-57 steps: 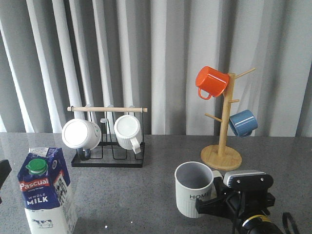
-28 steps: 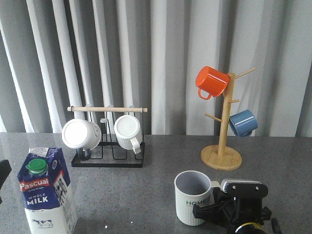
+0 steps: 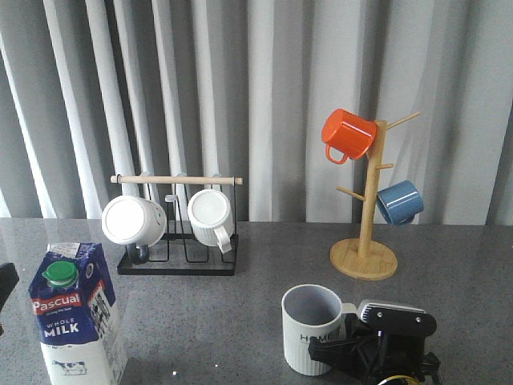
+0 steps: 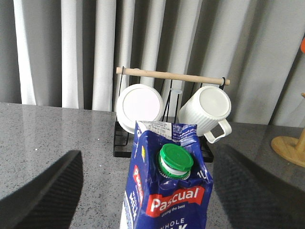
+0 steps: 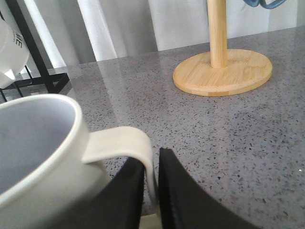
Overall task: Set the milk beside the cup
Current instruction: 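Grasp the HOME mug handle with the right gripper and slide it toward the milk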
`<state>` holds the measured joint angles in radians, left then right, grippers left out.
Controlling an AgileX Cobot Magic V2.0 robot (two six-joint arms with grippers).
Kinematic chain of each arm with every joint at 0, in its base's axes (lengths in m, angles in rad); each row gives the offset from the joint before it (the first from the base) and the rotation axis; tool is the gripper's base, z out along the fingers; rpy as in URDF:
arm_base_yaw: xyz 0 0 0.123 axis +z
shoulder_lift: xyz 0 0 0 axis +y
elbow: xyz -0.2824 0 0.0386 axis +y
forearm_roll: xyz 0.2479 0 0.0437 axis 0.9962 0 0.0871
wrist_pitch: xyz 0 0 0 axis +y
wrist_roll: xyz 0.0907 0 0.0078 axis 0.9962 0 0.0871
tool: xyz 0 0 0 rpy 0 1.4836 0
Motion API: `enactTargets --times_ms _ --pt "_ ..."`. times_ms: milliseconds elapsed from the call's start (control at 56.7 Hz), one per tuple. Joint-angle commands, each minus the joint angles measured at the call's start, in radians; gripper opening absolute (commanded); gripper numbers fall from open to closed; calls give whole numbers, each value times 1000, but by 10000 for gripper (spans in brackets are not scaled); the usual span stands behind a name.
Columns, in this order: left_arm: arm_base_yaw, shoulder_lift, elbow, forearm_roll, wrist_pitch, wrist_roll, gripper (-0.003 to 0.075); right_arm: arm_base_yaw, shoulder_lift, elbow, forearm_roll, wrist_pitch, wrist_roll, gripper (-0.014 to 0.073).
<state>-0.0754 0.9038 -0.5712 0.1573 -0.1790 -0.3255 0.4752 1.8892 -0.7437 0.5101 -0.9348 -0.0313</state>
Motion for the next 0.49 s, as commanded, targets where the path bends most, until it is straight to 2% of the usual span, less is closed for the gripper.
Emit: enactTargets --times_ms 0,229,476 --pt "-5 -9 -35 -13 -69 -9 538 0 -40 -25 -12 -64 -8 90" --pt "-5 -9 -35 -13 -69 -9 538 0 -40 -25 -37 -28 -32 126" --pt "-5 -9 -35 -13 -69 -9 538 0 -40 -25 -83 -13 -91 241"
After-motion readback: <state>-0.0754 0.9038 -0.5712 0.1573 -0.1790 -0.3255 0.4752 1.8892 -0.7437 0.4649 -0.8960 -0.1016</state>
